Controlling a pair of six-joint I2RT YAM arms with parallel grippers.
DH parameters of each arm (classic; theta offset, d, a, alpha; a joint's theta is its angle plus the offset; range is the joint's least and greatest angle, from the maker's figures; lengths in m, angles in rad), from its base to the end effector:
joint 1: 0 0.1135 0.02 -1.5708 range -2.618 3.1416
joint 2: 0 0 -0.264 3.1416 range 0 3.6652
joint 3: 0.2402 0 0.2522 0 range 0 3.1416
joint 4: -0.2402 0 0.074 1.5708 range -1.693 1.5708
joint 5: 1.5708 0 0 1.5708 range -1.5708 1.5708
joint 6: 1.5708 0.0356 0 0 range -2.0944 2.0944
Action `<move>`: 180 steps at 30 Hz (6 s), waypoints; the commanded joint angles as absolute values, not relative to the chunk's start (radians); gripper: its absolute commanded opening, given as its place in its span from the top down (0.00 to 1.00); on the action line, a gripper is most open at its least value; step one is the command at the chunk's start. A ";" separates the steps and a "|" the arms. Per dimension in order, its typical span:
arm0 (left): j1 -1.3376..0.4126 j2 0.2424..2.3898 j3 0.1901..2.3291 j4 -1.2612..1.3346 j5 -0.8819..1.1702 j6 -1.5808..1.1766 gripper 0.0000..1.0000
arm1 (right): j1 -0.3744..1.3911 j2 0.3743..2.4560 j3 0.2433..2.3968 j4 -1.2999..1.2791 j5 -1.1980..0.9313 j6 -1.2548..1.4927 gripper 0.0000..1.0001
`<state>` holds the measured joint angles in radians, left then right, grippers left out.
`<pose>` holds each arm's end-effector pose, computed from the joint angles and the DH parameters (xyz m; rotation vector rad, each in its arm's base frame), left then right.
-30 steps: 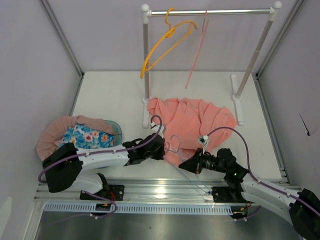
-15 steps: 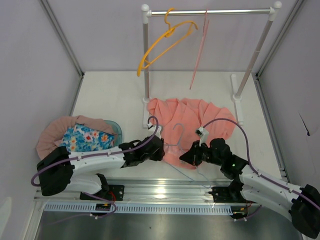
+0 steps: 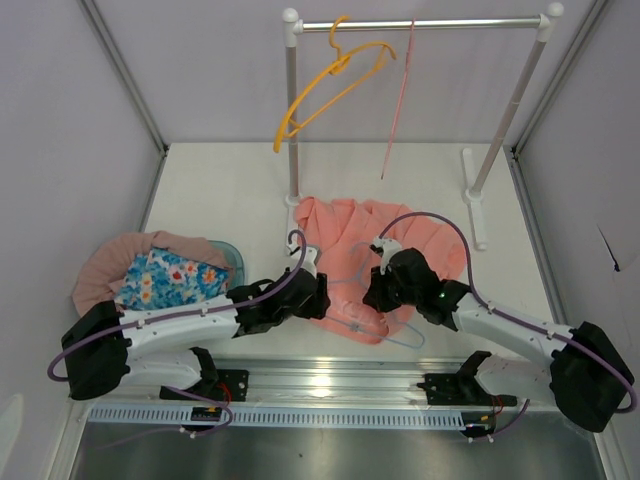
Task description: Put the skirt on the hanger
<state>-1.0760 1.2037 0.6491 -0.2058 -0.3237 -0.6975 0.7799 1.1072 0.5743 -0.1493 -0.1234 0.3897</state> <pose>0.1254 -0.2086 0.2077 0.2790 2.3265 -0.5359 0.1592 0.1636 0.2079 -0.5257 2.3023 0.7419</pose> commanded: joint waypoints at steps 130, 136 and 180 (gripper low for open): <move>-0.788 1.480 0.804 0.253 -0.232 -0.788 1.00 | 0.881 1.000 0.500 -0.637 0.446 0.891 1.00; -0.793 1.477 0.749 0.331 -0.213 -0.837 1.00 | 0.861 0.947 0.485 -0.658 0.453 0.930 1.00; -0.830 1.366 0.612 0.342 -0.379 -0.933 1.00 | 0.795 1.060 0.486 -0.637 0.462 0.950 0.70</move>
